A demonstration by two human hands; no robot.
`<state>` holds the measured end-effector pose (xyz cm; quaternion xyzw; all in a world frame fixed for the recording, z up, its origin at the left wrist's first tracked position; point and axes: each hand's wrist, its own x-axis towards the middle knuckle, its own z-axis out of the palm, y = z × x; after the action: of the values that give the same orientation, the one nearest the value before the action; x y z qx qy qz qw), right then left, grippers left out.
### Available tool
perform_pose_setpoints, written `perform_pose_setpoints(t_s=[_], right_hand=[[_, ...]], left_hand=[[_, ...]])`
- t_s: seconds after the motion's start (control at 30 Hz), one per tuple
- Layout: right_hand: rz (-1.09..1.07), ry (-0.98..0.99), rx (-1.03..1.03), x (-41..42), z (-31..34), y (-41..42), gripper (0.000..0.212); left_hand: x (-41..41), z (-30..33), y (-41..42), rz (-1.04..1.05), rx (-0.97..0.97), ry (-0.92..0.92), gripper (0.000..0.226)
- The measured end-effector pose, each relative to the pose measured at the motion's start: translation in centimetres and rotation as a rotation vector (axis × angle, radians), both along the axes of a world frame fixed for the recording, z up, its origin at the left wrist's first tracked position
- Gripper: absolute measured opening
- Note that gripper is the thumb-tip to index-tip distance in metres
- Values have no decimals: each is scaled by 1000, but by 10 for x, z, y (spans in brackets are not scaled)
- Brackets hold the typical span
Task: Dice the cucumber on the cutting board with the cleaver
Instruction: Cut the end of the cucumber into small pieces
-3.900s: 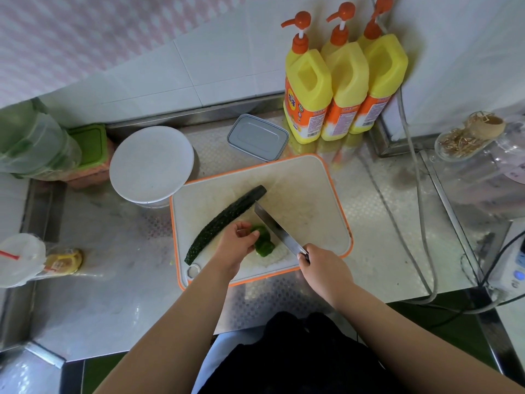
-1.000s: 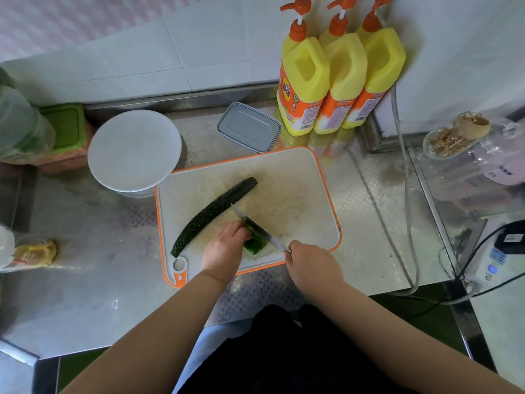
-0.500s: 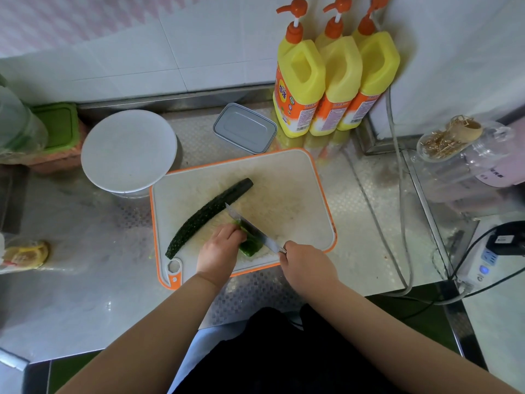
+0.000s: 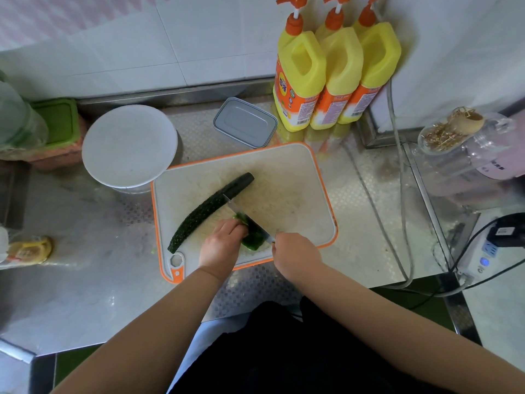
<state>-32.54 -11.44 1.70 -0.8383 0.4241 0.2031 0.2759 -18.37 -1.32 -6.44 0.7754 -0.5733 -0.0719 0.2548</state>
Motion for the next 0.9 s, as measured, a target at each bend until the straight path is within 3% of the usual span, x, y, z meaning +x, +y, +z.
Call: perform_pose_setpoints(t_s=[0.6,0.9], right_hand=[[-19,0,16,-10,-21,2,20],[-27,-44,34,-6,-15,-20,35]], left_hand=[[-3,5,3,-23,52,-60,17],[-3,8,5,-26,57,-68,21]])
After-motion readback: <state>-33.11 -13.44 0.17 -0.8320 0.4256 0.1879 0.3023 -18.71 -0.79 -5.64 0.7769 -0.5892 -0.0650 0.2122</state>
